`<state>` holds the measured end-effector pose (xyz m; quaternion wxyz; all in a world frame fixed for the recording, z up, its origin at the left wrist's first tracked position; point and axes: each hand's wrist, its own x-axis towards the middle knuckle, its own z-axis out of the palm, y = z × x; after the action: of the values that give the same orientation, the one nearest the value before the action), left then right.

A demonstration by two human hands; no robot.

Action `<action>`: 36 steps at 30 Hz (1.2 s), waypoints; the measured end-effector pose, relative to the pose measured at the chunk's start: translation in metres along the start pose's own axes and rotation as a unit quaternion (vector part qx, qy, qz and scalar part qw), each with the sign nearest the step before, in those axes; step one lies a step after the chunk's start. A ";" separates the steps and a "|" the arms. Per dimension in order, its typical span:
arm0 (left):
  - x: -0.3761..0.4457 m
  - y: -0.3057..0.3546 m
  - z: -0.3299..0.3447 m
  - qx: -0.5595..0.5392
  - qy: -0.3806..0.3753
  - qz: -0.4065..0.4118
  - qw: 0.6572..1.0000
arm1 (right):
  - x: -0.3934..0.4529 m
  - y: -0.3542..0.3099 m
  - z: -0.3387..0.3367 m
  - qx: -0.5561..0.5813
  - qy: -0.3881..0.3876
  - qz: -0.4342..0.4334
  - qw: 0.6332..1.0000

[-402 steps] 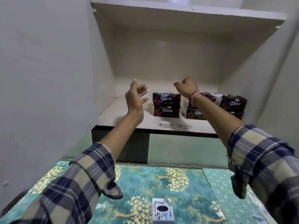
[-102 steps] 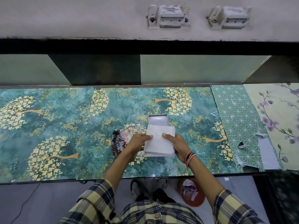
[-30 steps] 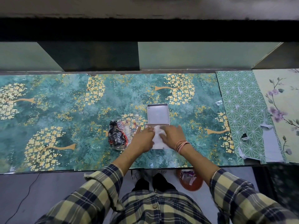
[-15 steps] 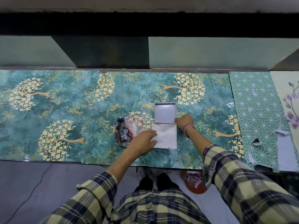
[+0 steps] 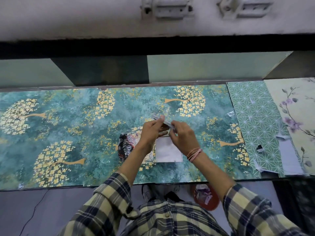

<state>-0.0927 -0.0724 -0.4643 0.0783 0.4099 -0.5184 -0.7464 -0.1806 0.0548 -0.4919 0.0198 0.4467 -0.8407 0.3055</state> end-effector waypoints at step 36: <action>-0.018 -0.094 -0.032 0.209 0.097 -0.020 0.973 | -0.073 0.020 0.011 0.172 -0.065 0.469 0.864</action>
<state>-0.0301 -0.0433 -0.5377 0.0261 0.4982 -0.6444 -0.5795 -0.1492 0.1112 -0.5332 -0.2579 0.0155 -0.8843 0.3890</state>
